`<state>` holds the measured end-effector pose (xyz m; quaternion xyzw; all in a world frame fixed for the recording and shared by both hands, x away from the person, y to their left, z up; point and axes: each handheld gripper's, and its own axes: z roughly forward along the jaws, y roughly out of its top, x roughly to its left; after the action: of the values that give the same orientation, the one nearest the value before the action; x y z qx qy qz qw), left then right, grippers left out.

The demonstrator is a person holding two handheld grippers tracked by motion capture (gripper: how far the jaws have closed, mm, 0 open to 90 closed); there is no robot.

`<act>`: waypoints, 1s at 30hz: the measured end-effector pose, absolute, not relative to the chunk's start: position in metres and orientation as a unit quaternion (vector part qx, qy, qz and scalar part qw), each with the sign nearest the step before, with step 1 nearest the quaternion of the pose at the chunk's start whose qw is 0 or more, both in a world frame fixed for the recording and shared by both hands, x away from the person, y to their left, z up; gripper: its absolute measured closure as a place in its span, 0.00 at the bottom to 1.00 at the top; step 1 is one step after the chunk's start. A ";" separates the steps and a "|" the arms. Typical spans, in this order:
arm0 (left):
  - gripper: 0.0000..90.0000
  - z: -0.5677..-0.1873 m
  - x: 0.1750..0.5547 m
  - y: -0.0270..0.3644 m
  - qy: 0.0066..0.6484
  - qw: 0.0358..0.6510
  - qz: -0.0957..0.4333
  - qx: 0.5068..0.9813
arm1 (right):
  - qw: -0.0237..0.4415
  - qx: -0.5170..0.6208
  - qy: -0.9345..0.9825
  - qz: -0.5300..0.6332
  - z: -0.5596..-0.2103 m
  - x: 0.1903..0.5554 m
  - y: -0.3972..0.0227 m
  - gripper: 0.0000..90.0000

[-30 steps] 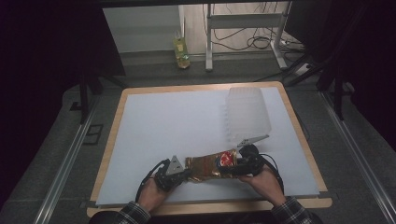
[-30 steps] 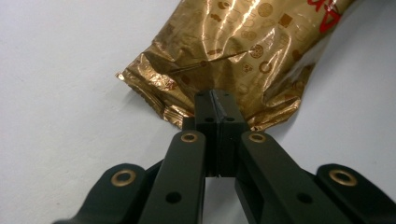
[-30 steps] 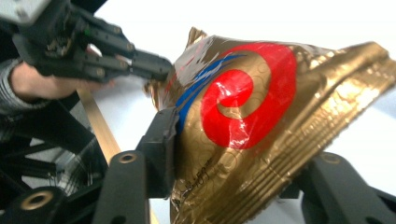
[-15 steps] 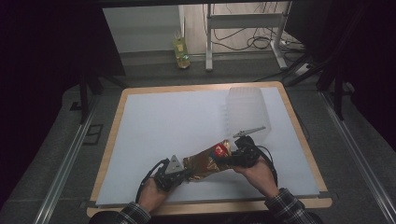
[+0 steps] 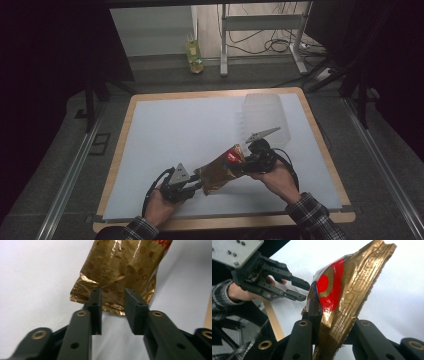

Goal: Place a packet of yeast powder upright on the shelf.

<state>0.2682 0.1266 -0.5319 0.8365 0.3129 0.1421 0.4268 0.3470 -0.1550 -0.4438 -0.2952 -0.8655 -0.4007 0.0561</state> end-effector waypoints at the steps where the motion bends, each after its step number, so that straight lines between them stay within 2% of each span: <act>1: 0.71 -0.531 0.269 0.128 0.310 0.434 0.136 0.834 | 0.056 -0.295 -0.866 -0.401 -0.444 0.347 -0.155 0.84; 5: 0.57 -0.528 0.268 0.129 0.304 0.447 0.130 0.831 | 0.042 -0.272 -0.877 -0.395 -0.433 0.350 -0.156 0.84; 9: 0.49 -0.527 0.268 0.128 0.301 0.445 0.130 0.833 | 0.037 -0.261 -0.882 -0.391 -0.427 0.353 -0.156 0.84; 16: 0.29 -0.525 0.268 0.127 0.294 0.445 0.121 0.837 | 0.006 -0.228 -0.896 -0.381 -0.412 0.361 -0.157 0.84; 19: 0.26 -0.524 0.267 0.128 0.295 0.442 0.128 0.838 | -0.008 -0.218 -0.899 -0.379 -0.406 0.364 -0.158 0.85; 23: 0.14 -0.523 0.267 0.128 0.305 0.436 0.137 0.836 | -0.011 -0.218 -0.901 -0.375 -0.400 0.371 -0.162 0.85; 30: 0.07 -0.524 0.269 0.131 0.318 0.446 0.131 0.826 | -0.013 -0.202 -0.907 -0.369 -0.394 0.379 -0.162 0.85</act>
<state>0.2691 0.1306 -0.5236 0.8264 0.3176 0.1313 0.4461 0.3792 -0.1619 -0.3943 -0.2021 -0.9073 -0.3685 -0.0132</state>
